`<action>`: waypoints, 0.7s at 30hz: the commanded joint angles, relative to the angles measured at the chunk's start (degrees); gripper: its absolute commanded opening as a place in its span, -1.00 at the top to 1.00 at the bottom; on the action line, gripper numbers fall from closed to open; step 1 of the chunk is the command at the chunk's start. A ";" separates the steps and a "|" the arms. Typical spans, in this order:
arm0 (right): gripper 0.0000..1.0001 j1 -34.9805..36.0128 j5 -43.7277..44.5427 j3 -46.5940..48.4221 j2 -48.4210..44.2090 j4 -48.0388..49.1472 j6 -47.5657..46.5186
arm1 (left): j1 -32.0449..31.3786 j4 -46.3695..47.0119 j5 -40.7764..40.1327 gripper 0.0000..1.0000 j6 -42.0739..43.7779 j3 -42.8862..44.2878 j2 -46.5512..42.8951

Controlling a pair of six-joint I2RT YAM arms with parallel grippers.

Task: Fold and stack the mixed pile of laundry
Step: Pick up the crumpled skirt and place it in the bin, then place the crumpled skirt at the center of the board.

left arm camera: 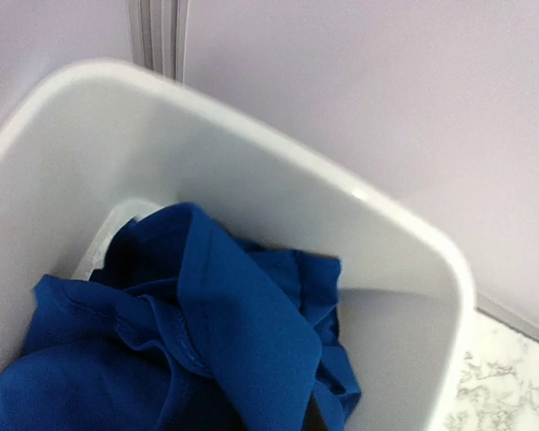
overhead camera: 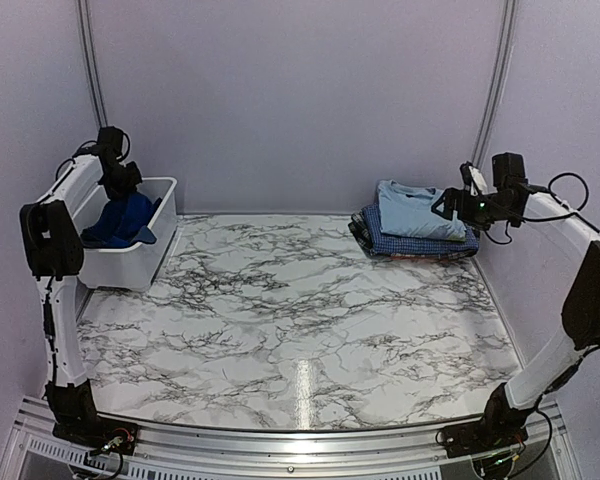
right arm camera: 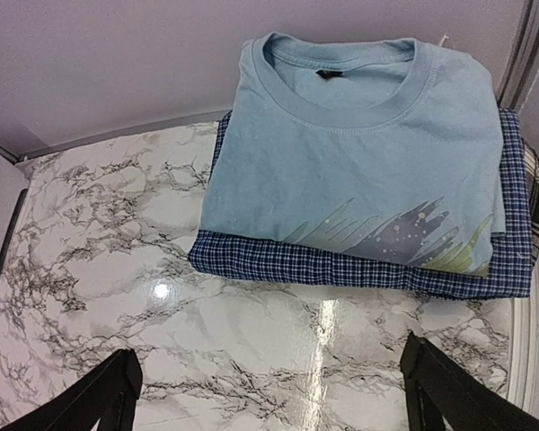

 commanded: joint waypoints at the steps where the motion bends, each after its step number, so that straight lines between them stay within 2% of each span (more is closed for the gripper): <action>1: -0.93 -2.56 -3.77 2.51 -0.65 1.68 1.08 | -0.27 4.82 1.18 1.00 -0.72 3.83 -7.98; 5: -0.93 -3.73 -5.83 2.45 -0.88 2.26 1.29 | -0.20 13.12 7.77 1.00 -3.75 1.75 -13.04; 10: -0.93 -3.89 -8.12 1.70 -1.10 3.40 1.83 | -0.36 21.48 11.53 1.00 -6.50 1.84 -17.81; 21: -0.93 -3.94 -12.38 0.20 -2.43 5.30 3.60 | -2.96 32.12 18.21 1.00 -11.83 5.47 -23.50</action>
